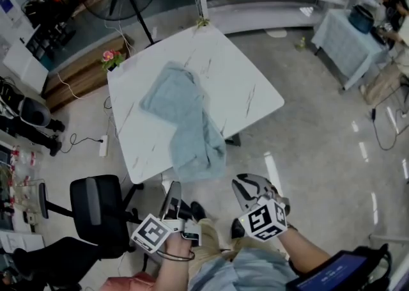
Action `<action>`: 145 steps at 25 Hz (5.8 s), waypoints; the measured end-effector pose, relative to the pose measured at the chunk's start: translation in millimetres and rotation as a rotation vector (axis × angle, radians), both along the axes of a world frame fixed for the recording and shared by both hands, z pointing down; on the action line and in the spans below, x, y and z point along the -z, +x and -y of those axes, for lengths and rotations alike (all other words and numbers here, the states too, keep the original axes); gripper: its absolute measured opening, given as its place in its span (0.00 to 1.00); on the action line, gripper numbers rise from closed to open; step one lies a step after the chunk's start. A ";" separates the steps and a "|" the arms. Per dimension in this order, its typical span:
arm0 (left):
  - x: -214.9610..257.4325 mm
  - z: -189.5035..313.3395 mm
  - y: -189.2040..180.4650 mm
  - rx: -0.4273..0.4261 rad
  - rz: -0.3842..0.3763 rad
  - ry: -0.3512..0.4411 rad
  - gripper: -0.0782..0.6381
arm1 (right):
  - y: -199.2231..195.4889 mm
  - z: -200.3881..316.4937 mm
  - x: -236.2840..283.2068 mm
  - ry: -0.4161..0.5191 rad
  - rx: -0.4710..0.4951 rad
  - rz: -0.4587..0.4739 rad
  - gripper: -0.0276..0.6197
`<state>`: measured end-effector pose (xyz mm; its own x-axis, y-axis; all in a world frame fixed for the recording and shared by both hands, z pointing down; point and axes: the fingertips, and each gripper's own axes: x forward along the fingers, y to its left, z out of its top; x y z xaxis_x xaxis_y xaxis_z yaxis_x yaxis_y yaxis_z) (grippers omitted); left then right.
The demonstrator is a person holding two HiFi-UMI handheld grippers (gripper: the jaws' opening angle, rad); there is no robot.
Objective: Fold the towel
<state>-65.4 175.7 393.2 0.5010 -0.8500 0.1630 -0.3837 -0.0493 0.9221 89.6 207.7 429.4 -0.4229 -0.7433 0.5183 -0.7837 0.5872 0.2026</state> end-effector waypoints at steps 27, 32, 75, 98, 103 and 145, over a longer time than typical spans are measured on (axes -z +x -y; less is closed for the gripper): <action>70.4 160.3 -77.3 0.039 -0.067 0.156 0.12 | -50.8 184.6 102.2 0.180 -0.070 0.079 0.12; 67.3 207.2 -117.6 0.041 0.121 0.112 0.12 | -72.7 237.0 131.0 0.219 -0.078 0.072 0.12; -140.7 362.4 -128.4 0.030 0.649 -0.440 0.14 | -94.4 473.9 -9.3 -0.069 0.277 0.065 0.14; -137.7 406.2 -150.1 -0.078 0.847 -0.382 0.14 | -83.2 565.7 -100.0 -0.366 0.258 0.036 0.18; -136.8 433.7 -162.7 -0.120 0.945 -0.355 0.13 | -75.1 572.8 -104.5 -0.357 0.255 0.025 0.14; -141.2 609.6 -139.6 -0.468 1.556 0.035 0.14 | -27.4 663.7 -102.6 -0.246 0.169 -0.101 0.17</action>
<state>-205.0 -433.9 534.5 0.0815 -0.6929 0.7164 -0.8393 -0.4353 -0.3256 62.2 -456.0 532.0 -0.4674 -0.5137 0.7194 -0.6537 0.7487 0.1099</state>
